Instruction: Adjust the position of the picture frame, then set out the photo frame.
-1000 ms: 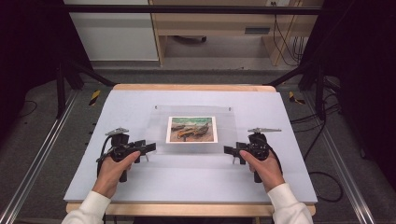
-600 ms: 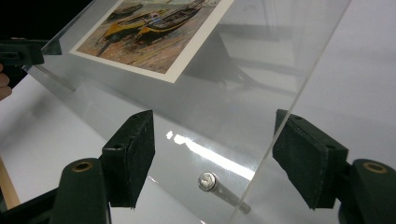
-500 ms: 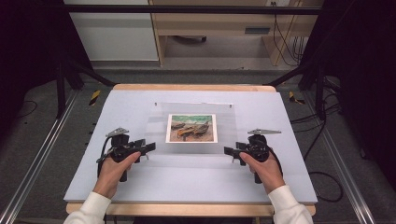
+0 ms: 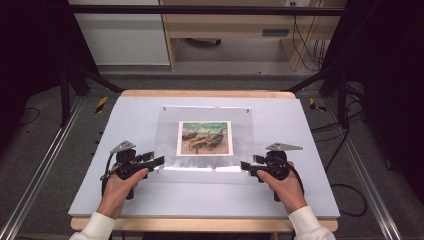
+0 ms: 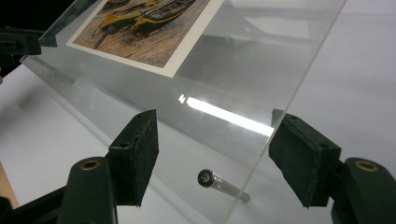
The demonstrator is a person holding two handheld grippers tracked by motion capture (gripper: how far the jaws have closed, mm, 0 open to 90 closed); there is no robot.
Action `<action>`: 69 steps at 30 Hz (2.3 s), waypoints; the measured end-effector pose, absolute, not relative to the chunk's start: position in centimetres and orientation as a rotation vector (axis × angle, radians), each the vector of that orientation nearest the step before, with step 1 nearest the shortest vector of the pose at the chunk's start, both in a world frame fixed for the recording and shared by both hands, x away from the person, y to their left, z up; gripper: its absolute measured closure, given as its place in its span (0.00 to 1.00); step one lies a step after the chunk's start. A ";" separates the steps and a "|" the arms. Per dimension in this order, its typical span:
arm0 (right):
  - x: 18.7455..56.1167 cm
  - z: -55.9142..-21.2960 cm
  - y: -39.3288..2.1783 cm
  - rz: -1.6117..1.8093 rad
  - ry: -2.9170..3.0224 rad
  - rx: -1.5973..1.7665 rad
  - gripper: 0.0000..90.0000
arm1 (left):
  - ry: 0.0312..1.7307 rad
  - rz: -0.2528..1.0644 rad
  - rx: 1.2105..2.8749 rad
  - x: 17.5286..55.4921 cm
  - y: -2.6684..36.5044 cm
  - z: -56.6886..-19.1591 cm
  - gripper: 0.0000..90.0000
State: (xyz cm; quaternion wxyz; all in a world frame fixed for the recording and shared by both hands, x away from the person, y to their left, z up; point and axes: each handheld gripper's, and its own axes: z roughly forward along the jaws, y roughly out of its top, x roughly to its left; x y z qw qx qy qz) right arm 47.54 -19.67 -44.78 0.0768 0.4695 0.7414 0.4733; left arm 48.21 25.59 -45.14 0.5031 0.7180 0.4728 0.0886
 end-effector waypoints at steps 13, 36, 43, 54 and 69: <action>46.6 -44.8 -19.8 1.413 2.213 1.368 0.42 | 1.135 0.246 1.741 47.2 25.6 -45.1 0.48; 45.0 -44.8 -19.8 1.375 2.227 1.322 0.48 | 1.120 0.282 1.747 46.2 25.7 -45.0 0.53; 44.5 -44.8 -19.8 1.350 2.228 1.303 0.51 | 1.110 0.288 1.757 45.7 25.9 -44.9 0.57; 43.9 -44.8 -19.8 1.323 2.235 1.272 0.55 | 1.093 0.316 1.787 45.1 25.9 -44.8 0.59; 43.0 -44.9 -19.9 1.293 2.241 1.246 0.61 | 1.077 0.335 1.809 44.2 26.0 -44.8 0.65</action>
